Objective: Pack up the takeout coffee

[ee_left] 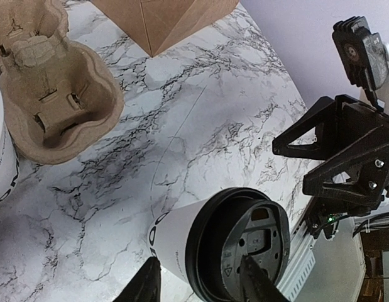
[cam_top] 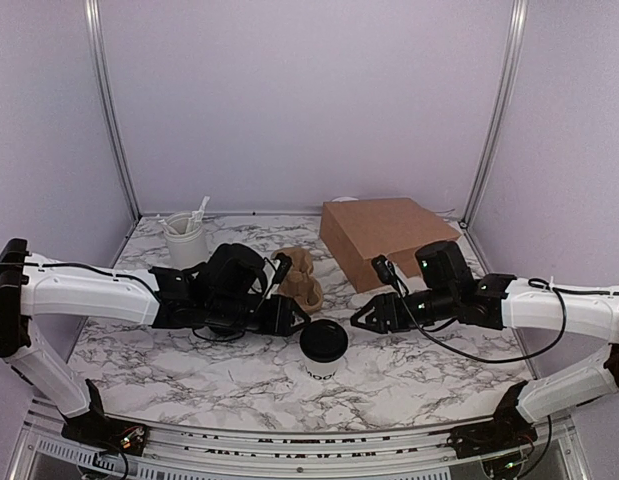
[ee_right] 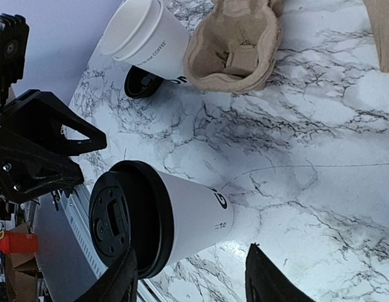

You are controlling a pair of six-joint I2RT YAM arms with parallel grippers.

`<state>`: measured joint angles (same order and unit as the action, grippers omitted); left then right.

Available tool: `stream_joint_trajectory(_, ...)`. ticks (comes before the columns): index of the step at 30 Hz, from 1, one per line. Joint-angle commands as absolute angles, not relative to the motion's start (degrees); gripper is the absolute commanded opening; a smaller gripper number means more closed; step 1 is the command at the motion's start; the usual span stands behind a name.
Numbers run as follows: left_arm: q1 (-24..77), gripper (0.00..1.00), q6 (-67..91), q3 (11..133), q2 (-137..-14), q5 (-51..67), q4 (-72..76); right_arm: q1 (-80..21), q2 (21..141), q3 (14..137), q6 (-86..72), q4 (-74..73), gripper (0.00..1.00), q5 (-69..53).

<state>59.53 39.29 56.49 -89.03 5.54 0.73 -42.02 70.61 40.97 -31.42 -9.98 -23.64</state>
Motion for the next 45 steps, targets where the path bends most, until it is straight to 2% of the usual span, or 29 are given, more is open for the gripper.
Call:
stream_joint_trajectory(1,60.26,0.44,37.70,58.54,-90.68,6.34,1.30,-43.27,70.83,40.96,-31.63,-9.76,0.56,-24.06)
stream_joint_trajectory(45,61.82,0.44,37.98,59.25,-96.51,5.09,-1.43,-47.45,73.93,37.21,-38.06,-5.48,0.53,-20.36)
